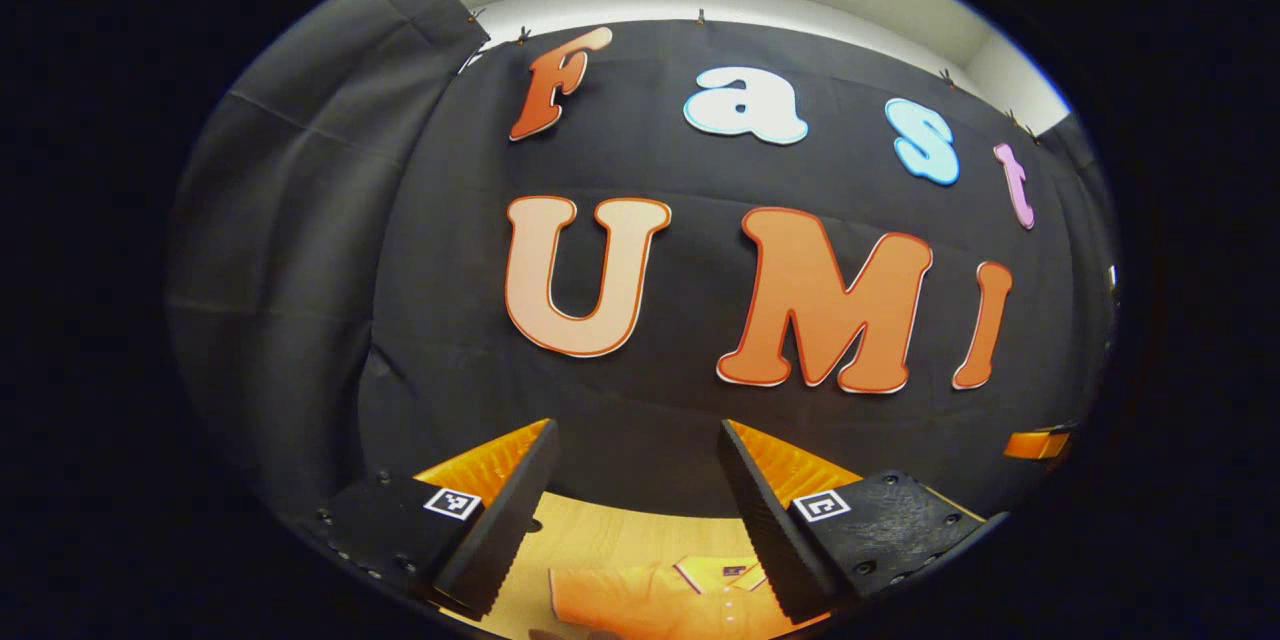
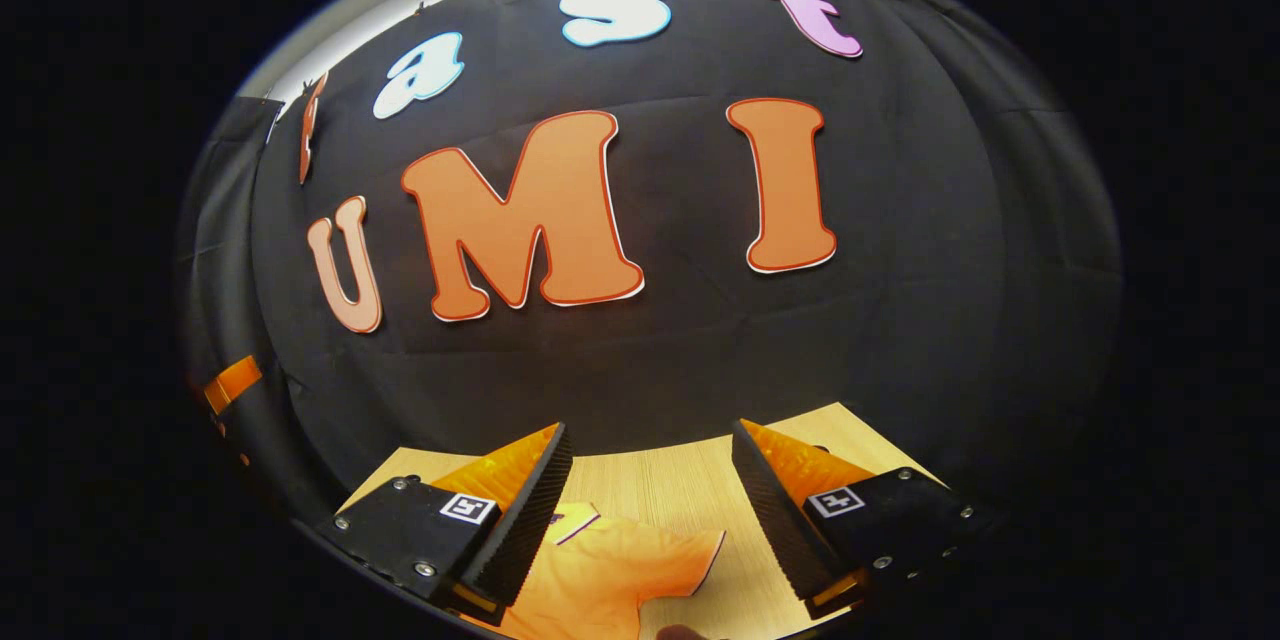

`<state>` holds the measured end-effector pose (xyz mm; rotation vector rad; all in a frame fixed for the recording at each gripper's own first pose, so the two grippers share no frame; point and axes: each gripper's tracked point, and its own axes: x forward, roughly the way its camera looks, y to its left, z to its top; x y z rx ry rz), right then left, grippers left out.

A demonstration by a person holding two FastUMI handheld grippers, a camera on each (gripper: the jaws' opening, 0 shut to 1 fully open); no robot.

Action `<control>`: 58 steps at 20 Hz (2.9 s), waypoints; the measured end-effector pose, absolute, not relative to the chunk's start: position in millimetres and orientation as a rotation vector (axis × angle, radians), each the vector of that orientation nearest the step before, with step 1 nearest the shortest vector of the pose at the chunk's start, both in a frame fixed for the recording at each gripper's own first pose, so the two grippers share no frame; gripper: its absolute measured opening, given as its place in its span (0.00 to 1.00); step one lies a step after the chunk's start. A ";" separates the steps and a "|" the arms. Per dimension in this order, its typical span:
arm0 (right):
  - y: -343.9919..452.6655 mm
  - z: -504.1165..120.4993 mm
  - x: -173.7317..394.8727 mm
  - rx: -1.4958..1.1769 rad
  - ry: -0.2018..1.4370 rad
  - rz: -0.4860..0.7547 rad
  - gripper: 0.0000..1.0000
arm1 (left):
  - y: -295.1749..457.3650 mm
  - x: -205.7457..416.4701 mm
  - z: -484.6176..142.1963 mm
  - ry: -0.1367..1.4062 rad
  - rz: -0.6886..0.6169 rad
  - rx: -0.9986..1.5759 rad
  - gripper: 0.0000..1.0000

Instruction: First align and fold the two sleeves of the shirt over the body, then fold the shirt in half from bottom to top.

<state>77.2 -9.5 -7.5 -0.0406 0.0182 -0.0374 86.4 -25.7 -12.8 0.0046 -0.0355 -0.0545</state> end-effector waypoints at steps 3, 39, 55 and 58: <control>-9.1 -10.5 79.7 -0.057 0.019 -0.069 0.98 | -11.9 99.1 -24.9 0.008 -0.027 0.032 0.98; -77.3 -279.6 153.7 -0.016 1.135 -0.211 0.99 | 71.1 99.2 -105.0 0.203 0.059 0.043 0.98; -103.8 -361.5 164.8 0.007 1.277 -0.328 0.90 | 88.4 110.6 -141.7 0.303 0.080 0.066 0.98; -107.1 -361.7 164.2 -0.009 1.272 -0.340 0.76 | 91.3 110.0 -143.4 0.307 0.084 0.064 0.98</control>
